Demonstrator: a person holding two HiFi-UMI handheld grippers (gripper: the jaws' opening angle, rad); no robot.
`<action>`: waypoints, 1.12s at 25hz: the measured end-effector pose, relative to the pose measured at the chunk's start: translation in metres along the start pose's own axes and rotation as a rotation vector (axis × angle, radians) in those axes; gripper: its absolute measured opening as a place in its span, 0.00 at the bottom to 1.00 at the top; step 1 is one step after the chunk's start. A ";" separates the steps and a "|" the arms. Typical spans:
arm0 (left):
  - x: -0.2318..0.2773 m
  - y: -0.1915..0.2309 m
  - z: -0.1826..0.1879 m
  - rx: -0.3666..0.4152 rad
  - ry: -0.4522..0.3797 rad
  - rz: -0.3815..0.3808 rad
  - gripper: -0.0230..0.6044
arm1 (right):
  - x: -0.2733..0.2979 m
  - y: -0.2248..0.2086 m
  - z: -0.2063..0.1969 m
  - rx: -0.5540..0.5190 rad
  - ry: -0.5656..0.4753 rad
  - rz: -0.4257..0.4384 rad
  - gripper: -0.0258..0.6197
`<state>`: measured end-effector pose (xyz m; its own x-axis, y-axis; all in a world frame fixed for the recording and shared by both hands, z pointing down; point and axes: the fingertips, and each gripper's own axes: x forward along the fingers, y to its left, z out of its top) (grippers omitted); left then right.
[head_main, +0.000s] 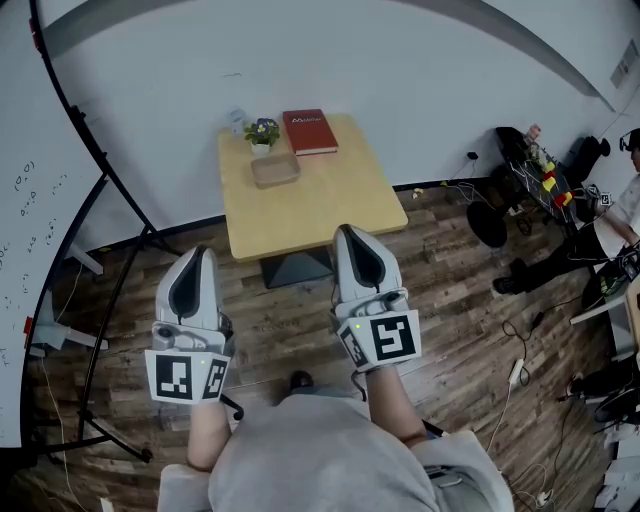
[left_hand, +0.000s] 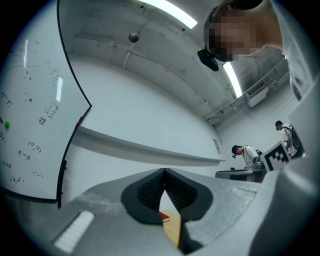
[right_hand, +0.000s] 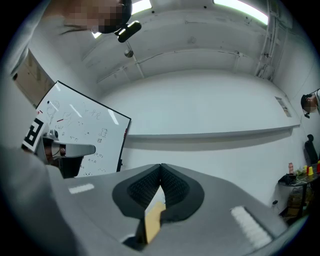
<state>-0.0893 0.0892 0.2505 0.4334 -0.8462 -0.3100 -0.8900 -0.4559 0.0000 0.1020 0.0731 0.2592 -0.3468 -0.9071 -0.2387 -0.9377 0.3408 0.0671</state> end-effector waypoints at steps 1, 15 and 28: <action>0.003 -0.001 -0.001 0.002 -0.002 0.003 0.04 | 0.002 -0.003 -0.002 0.001 -0.001 0.004 0.04; 0.047 0.004 -0.018 0.030 0.007 0.005 0.04 | 0.039 -0.032 -0.025 0.041 -0.001 0.016 0.04; 0.128 0.057 -0.042 0.012 0.006 -0.023 0.04 | 0.129 -0.058 -0.040 0.021 0.000 -0.015 0.04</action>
<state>-0.0791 -0.0564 0.2504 0.4550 -0.8369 -0.3042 -0.8812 -0.4724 -0.0182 0.1111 -0.0740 0.2633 -0.3325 -0.9123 -0.2391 -0.9423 0.3320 0.0436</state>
